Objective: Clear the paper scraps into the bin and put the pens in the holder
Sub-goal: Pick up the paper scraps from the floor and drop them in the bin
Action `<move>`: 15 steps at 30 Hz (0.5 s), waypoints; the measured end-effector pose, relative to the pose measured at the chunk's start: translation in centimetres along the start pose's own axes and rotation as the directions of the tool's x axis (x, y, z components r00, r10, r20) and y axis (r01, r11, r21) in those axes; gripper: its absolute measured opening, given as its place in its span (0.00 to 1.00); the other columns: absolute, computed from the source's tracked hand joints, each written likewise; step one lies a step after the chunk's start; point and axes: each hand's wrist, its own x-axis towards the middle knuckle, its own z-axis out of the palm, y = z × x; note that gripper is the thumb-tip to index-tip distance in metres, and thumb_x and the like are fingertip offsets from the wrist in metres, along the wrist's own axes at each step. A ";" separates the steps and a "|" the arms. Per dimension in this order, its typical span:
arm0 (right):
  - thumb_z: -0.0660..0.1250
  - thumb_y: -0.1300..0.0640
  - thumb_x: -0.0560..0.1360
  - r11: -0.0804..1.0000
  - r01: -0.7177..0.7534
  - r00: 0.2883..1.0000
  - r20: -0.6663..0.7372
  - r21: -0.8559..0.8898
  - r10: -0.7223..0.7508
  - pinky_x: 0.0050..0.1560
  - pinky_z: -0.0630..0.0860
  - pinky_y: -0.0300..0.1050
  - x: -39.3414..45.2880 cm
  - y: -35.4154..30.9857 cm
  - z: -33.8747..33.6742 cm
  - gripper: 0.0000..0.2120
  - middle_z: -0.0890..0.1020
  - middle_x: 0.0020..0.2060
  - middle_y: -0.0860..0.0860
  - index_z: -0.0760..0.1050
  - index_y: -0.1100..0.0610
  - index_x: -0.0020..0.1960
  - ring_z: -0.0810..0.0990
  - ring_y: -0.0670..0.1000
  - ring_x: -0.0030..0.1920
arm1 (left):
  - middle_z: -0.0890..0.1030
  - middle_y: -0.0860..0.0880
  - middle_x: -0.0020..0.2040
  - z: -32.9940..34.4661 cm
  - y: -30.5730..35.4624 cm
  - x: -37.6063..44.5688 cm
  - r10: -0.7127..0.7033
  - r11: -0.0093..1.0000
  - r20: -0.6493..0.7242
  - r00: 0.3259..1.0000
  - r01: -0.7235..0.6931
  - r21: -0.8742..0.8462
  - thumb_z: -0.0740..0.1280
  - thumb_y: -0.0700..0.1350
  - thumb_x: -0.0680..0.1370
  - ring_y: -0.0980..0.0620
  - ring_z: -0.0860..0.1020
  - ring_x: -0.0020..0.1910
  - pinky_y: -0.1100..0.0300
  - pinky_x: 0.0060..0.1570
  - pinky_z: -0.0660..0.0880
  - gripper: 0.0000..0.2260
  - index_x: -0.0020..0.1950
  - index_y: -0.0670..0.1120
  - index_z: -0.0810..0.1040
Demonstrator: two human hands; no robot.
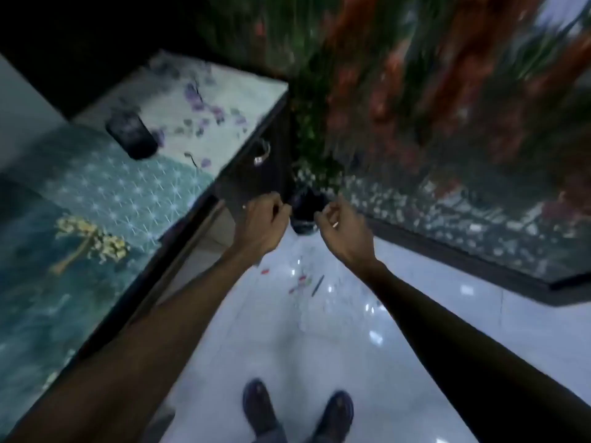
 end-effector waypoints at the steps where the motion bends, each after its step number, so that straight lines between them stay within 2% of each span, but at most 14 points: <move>1: 0.66 0.42 0.77 0.999 -0.052 0.997 0.058 0.013 0.052 0.45 0.78 0.50 -0.4 3.5 3.3 0.10 0.79 0.34 0.44 0.72 0.49 0.49 0.81 0.51 0.42 | 0.71 0.51 0.30 4.1 -2.8 -1.2 -0.047 0.999 0.051 0.998 0.048 -0.013 0.60 0.52 0.77 0.49 0.74 0.34 0.56 0.34 0.63 0.13 0.36 0.46 0.68; 2: 0.66 0.43 0.77 0.996 -0.089 0.993 0.073 0.004 0.088 0.46 0.78 0.49 -0.6 6.0 6.2 0.11 0.80 0.33 0.44 0.72 0.49 0.49 0.81 0.51 0.43 | 0.70 0.51 0.29 7.4 -4.7 -2.2 -0.099 0.995 0.048 0.994 0.099 0.003 0.61 0.52 0.77 0.48 0.73 0.34 0.56 0.34 0.63 0.14 0.35 0.47 0.67; 4: 0.66 0.42 0.77 0.985 -0.169 0.972 0.163 -0.012 0.169 0.46 0.78 0.47 -3.0 12.2 12.0 0.11 0.81 0.33 0.44 0.71 0.49 0.50 0.83 0.50 0.43 | 0.73 0.51 0.30 14.4 -9.3 -6.3 -0.231 0.972 0.162 0.959 0.235 -0.005 0.61 0.51 0.77 0.48 0.75 0.35 0.55 0.34 0.68 0.13 0.35 0.47 0.68; 6: 0.66 0.43 0.77 0.970 -0.243 0.949 0.200 -0.029 0.244 0.42 0.76 0.44 -4.8 18.4 18.1 0.10 0.81 0.34 0.45 0.72 0.48 0.50 0.82 0.50 0.41 | 0.75 0.51 0.32 21.4 -14.0 -9.7 -0.255 0.964 0.229 0.939 0.265 -0.017 0.61 0.50 0.77 0.48 0.76 0.35 0.56 0.36 0.71 0.12 0.36 0.46 0.68; 10: 0.66 0.43 0.78 0.935 -0.354 0.918 0.181 -0.023 0.353 0.33 0.65 0.37 -6.0 29.2 29.5 0.10 0.81 0.34 0.45 0.72 0.49 0.51 0.76 0.44 0.33 | 0.73 0.51 0.32 34.0 -23.0 -13.9 -0.278 0.957 0.284 0.918 0.291 -0.004 0.62 0.48 0.80 0.51 0.71 0.32 0.60 0.36 0.65 0.13 0.36 0.47 0.68; 12: 0.66 0.43 0.79 0.940 -0.340 0.927 0.162 -0.010 0.337 0.32 0.65 0.36 -5.6 33.1 34.0 0.10 0.81 0.34 0.44 0.73 0.49 0.51 0.74 0.40 0.32 | 0.73 0.51 0.31 38.8 -26.6 -14.5 -0.269 0.958 0.299 0.916 0.286 -0.014 0.62 0.48 0.80 0.54 0.71 0.30 0.61 0.35 0.66 0.13 0.36 0.46 0.70; 15: 0.66 0.44 0.79 0.942 -0.335 0.933 0.140 -0.004 0.332 0.33 0.67 0.37 -4.3 39.5 41.1 0.09 0.80 0.33 0.44 0.74 0.49 0.52 0.75 0.41 0.33 | 0.71 0.53 0.30 47.0 -32.1 -14.8 -0.220 0.972 0.302 0.927 0.233 -0.006 0.61 0.48 0.81 0.56 0.71 0.29 0.61 0.33 0.66 0.14 0.36 0.46 0.69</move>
